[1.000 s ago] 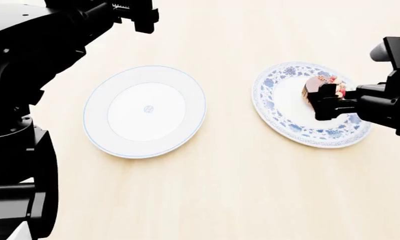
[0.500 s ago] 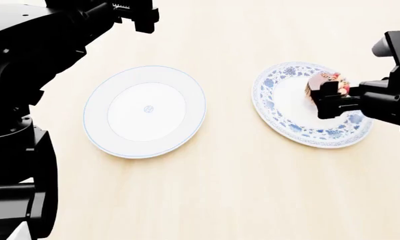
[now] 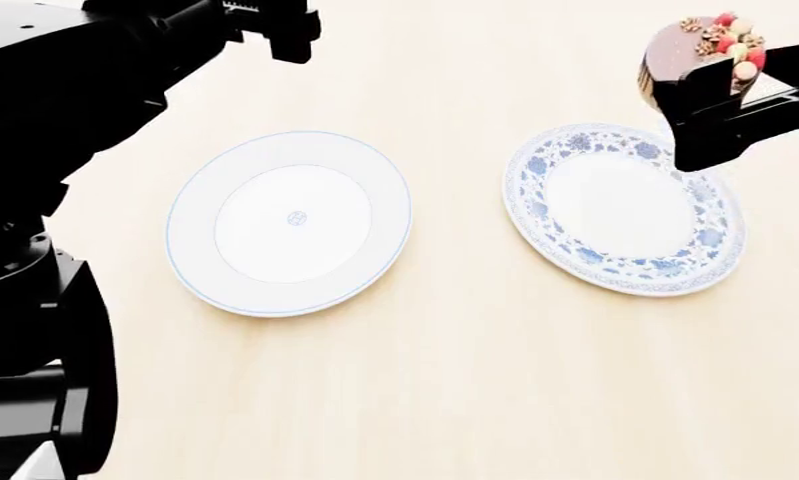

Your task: Move the dessert items from the plate to the tray.

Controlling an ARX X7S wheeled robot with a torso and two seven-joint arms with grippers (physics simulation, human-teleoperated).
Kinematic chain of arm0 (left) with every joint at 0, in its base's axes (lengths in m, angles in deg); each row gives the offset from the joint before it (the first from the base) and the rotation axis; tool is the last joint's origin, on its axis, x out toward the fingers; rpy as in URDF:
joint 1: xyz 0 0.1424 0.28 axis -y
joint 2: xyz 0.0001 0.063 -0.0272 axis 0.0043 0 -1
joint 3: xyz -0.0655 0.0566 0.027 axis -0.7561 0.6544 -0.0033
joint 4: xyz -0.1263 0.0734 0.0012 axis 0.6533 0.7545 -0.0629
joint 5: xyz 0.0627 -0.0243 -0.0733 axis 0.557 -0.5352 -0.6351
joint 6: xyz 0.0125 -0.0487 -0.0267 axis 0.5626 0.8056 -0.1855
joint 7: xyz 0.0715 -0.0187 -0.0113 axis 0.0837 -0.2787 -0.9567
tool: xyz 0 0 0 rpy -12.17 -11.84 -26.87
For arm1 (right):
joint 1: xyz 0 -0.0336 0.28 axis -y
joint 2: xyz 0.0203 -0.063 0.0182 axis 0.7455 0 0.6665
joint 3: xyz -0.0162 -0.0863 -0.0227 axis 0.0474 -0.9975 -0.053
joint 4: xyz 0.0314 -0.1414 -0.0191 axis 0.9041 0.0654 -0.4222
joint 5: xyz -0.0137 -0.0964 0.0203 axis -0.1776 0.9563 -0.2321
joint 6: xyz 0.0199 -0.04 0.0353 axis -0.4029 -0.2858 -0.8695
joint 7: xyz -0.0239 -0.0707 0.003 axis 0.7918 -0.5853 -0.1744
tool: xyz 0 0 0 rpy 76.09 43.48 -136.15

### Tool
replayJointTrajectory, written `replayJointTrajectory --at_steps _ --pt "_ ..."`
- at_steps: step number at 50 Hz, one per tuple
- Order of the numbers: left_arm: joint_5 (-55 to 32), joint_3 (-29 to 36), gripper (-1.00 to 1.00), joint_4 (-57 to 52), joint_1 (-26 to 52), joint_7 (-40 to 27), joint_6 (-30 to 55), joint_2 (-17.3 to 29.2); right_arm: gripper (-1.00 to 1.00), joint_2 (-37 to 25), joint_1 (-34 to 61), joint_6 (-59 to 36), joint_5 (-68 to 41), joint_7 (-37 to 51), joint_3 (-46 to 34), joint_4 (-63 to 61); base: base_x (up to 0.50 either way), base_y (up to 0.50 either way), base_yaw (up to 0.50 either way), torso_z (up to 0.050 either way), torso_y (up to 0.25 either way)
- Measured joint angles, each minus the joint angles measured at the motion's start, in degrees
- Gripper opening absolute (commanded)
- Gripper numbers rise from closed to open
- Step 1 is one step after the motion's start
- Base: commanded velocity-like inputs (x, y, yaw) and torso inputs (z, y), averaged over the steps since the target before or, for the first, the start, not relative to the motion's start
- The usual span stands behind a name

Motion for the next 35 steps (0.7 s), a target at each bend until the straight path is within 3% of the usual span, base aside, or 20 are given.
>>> replayJointTrajectory --at_steps 23,35 --pt "-2.35 -2.46 -1.00 -1.65 0.97 -1.41 2.64 -0.43 -1.00 1.60 7.86 -4.93 -5.47 6.39 -0.92 -2.17 0.00 0.00 0.00 0.000 0.001" --pt "-3.79 -4.43 -1.00 -1.44 1.33 -1.86 3.55 -0.78 -1.00 1.87 8.61 -4.98 -6.46 7.39 -1.50 -2.67 0.00 0.00 0.00 0.000 0.238"
